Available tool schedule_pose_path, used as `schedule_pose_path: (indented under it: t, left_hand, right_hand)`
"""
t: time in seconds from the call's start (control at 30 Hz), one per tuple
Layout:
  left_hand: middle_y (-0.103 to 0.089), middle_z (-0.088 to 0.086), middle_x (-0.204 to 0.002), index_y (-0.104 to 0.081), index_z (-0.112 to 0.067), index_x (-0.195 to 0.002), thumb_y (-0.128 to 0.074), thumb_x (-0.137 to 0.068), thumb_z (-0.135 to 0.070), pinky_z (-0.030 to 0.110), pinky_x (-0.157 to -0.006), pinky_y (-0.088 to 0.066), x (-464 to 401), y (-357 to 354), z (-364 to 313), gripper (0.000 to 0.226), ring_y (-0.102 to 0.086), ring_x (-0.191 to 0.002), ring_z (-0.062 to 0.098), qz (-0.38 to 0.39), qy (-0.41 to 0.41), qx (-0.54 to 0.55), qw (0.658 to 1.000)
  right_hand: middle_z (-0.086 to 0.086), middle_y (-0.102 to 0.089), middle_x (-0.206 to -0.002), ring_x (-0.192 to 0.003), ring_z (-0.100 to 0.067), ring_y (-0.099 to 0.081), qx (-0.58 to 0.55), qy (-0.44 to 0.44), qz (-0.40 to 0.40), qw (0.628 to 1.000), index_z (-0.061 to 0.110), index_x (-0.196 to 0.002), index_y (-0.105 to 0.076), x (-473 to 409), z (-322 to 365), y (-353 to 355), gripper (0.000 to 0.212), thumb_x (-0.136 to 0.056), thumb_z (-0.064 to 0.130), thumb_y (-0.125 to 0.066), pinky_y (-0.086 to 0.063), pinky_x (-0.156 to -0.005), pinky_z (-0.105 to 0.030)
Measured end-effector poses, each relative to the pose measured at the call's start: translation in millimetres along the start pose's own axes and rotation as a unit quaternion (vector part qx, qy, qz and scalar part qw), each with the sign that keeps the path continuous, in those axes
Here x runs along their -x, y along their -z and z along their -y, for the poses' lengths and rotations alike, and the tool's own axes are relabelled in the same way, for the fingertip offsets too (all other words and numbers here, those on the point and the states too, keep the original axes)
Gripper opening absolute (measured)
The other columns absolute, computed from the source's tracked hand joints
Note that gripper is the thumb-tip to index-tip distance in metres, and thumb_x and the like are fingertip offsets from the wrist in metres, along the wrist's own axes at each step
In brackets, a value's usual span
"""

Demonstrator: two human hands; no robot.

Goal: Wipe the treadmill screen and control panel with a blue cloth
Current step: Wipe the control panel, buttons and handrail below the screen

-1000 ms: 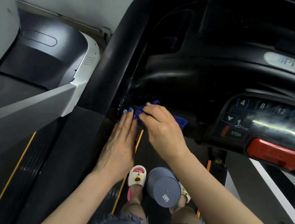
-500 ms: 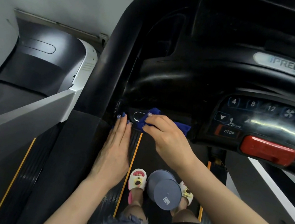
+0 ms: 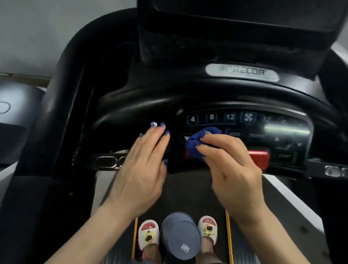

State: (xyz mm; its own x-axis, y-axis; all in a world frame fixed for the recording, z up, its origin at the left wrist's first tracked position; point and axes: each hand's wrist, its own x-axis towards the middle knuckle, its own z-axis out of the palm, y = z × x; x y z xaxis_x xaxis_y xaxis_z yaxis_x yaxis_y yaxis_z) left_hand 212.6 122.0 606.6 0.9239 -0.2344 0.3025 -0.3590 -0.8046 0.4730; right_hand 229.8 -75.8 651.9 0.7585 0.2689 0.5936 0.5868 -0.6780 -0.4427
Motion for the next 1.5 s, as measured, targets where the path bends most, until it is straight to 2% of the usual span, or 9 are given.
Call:
schedule_pose_path:
  t: [0.33,0.53,0.67,0.73,0.93,1.13,1.3,1.43,1.5]
  left_hand:
    - [-0.036,0.017,-0.158,-0.041,0.001,-0.149,-0.049,-0.097,-0.013,0.045,-0.123,-0.023,-77,-71,-105,0.055,-0.027,-0.150,0.028,0.054,-0.207,-0.005,0.977]
    - [-0.037,0.016,-0.158,-0.040,0.000,-0.149,-0.045,-0.099,-0.018,0.045,-0.125,-0.017,-115,-112,-163,0.054,-0.026,-0.151,0.029,0.075,-0.271,-0.034,0.959]
    - [-0.037,0.015,-0.158,-0.041,-0.001,-0.149,-0.038,-0.101,-0.024,0.047,-0.124,-0.017,-133,-132,-185,0.054,-0.026,-0.150,0.029,0.096,-0.281,-0.074,0.952]
    - [-0.036,0.014,-0.159,-0.040,-0.003,-0.150,-0.034,-0.102,-0.027,0.049,-0.123,-0.017,-140,-140,-190,0.055,-0.024,-0.151,0.028,0.111,-0.279,-0.102,0.949]
    - [-0.036,0.013,-0.159,-0.040,-0.003,-0.150,-0.032,-0.102,-0.029,0.050,-0.123,-0.013,-150,-154,-191,0.055,-0.026,-0.151,0.026,0.125,-0.269,-0.153,0.943]
    - [-0.033,0.013,-0.160,-0.038,-0.004,-0.151,-0.033,-0.103,-0.029,0.051,-0.124,-0.011,-150,-158,-192,0.054,-0.024,-0.151,0.025,0.122,-0.266,-0.164,0.942]
    - [-0.034,0.015,-0.159,-0.038,-0.002,-0.150,-0.034,-0.103,-0.028,0.051,-0.125,-0.009,-152,-163,-197,0.054,-0.025,-0.151,0.027,0.118,-0.260,-0.165,0.944]
    - [-0.035,0.016,-0.158,-0.039,-0.001,-0.150,-0.033,-0.103,-0.028,0.052,-0.124,-0.010,-153,-163,-199,0.054,-0.026,-0.151,0.027,0.114,-0.263,-0.172,0.942]
    - [-0.035,0.016,-0.158,-0.040,0.000,-0.149,-0.034,-0.103,-0.028,0.054,-0.124,-0.011,-154,-163,-200,0.054,-0.026,-0.151,0.028,0.113,-0.264,-0.176,0.942]
  right_hand:
    - [-0.017,-0.068,-0.108,-0.101,-0.032,-0.066,0.135,-0.109,-0.132,0.976,-0.005,-0.100,-0.073,63,-87,121,0.014,-0.088,-0.007,-0.065,-0.053,-0.094,-0.039]
    - [-0.016,-0.068,-0.109,-0.103,-0.027,-0.065,0.166,-0.205,-0.172,0.949,-0.006,-0.103,-0.072,109,-156,150,0.017,-0.088,-0.009,-0.067,-0.051,-0.098,-0.033]
    - [-0.017,-0.067,-0.111,-0.105,-0.027,-0.064,0.135,-0.247,-0.159,0.946,-0.003,-0.108,-0.072,127,-192,134,0.021,-0.088,-0.004,-0.066,-0.053,-0.096,-0.037]
    - [-0.017,-0.067,-0.111,-0.106,-0.026,-0.063,0.120,-0.251,-0.158,0.948,-0.002,-0.109,-0.071,129,-202,124,0.022,-0.091,0.004,-0.061,-0.051,-0.099,-0.032]
    - [-0.016,-0.066,-0.113,-0.111,-0.024,-0.060,0.068,-0.209,-0.102,0.970,-0.002,-0.109,-0.072,130,-215,102,0.023,-0.095,0.007,-0.056,-0.043,-0.106,-0.024]
    - [-0.016,-0.068,-0.110,-0.110,-0.018,-0.059,0.080,-0.289,-0.195,0.934,-0.003,-0.105,-0.073,136,-236,110,0.021,-0.092,0.006,-0.060,-0.043,-0.103,-0.021]
    - [-0.017,-0.067,-0.112,-0.112,-0.019,-0.058,0.063,-0.247,-0.144,0.956,-0.003,-0.107,-0.072,142,-243,118,0.021,-0.090,0.000,-0.062,-0.044,-0.105,-0.023]
    - [-0.014,-0.066,-0.114,-0.111,-0.019,-0.059,0.108,-0.326,-0.197,0.918,0.000,-0.107,-0.072,150,-260,132,0.027,-0.084,-0.010,-0.067,-0.046,-0.103,-0.024]
    - [-0.015,-0.067,-0.112,-0.111,-0.016,-0.057,0.106,-0.324,-0.204,0.918,0.000,-0.107,-0.073,145,-260,127,0.024,-0.085,-0.008,-0.066,-0.046,-0.103,-0.023]
